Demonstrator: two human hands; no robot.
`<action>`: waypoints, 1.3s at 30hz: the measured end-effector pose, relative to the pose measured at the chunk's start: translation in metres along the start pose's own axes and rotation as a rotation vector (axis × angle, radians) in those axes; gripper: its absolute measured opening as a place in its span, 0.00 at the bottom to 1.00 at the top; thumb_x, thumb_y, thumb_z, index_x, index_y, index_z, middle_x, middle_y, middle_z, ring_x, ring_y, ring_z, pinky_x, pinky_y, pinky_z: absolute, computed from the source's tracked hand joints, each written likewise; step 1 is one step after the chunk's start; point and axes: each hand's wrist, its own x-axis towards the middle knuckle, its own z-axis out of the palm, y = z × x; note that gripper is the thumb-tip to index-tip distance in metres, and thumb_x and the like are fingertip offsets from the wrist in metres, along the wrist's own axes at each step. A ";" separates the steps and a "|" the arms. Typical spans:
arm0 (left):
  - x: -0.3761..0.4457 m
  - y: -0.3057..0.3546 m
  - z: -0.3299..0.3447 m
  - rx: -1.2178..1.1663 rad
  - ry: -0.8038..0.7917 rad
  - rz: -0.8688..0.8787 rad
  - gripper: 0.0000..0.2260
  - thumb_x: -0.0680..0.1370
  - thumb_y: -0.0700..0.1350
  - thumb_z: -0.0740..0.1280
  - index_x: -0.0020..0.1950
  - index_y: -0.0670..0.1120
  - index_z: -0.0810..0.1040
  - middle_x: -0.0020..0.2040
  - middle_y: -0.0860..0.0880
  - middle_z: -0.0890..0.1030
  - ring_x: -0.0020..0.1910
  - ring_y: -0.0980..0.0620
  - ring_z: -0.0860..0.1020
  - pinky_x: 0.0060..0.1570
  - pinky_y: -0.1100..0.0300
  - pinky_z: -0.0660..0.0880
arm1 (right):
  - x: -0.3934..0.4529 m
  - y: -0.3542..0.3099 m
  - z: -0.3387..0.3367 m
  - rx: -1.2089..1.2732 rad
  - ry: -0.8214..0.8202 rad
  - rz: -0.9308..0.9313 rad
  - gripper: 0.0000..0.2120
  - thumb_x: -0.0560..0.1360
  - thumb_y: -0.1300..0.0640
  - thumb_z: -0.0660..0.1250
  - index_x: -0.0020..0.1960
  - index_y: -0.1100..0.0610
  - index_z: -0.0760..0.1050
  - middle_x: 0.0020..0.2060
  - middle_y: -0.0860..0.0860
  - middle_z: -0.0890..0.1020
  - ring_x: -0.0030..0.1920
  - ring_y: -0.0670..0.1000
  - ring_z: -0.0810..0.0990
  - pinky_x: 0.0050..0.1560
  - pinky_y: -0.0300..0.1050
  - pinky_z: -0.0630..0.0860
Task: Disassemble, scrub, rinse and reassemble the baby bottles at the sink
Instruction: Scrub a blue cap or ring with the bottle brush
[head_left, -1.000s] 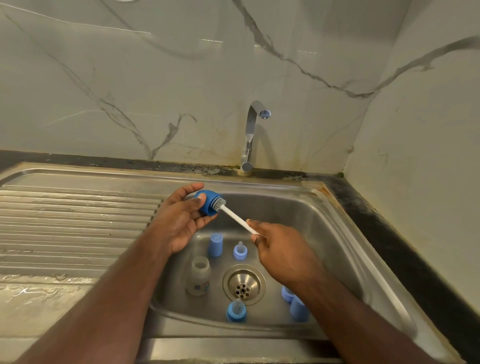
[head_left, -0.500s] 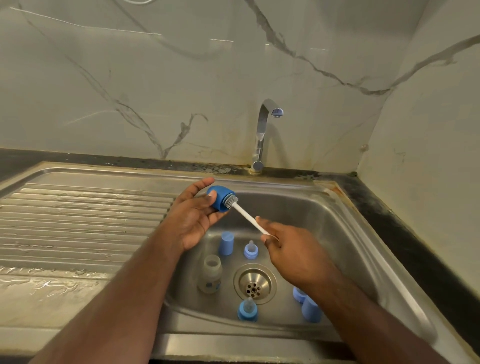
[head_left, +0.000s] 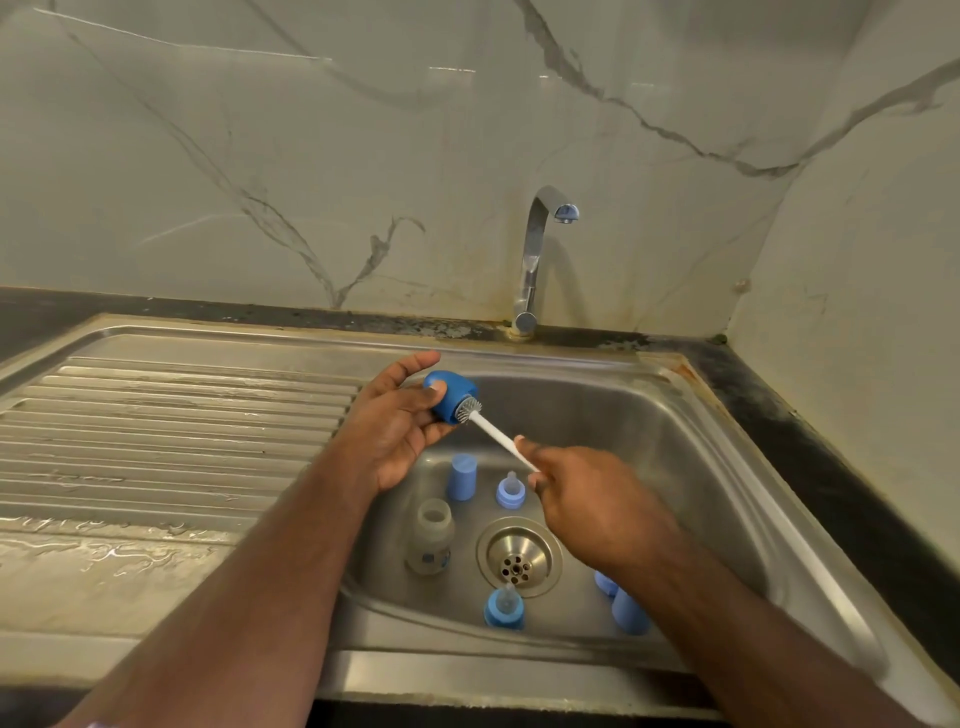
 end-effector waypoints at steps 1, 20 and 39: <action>0.001 0.000 -0.001 0.000 0.014 0.002 0.16 0.79 0.30 0.65 0.64 0.45 0.78 0.62 0.36 0.80 0.55 0.39 0.84 0.52 0.46 0.83 | 0.000 0.001 -0.001 0.113 -0.038 0.011 0.20 0.83 0.52 0.59 0.75 0.41 0.68 0.53 0.45 0.83 0.52 0.44 0.81 0.51 0.41 0.75; 0.006 0.004 -0.005 -0.038 0.154 0.006 0.07 0.82 0.38 0.66 0.59 0.44 0.77 0.61 0.38 0.80 0.56 0.39 0.83 0.50 0.43 0.82 | -0.001 0.026 -0.007 0.507 -0.012 0.074 0.15 0.81 0.53 0.65 0.66 0.40 0.76 0.28 0.38 0.79 0.29 0.41 0.73 0.33 0.39 0.72; -0.001 0.000 0.001 0.069 -0.035 -0.055 0.14 0.81 0.36 0.65 0.66 0.41 0.77 0.61 0.39 0.82 0.57 0.40 0.84 0.52 0.44 0.83 | 0.011 0.020 -0.002 0.364 0.123 0.051 0.18 0.83 0.50 0.62 0.72 0.40 0.71 0.39 0.35 0.77 0.35 0.31 0.75 0.35 0.24 0.68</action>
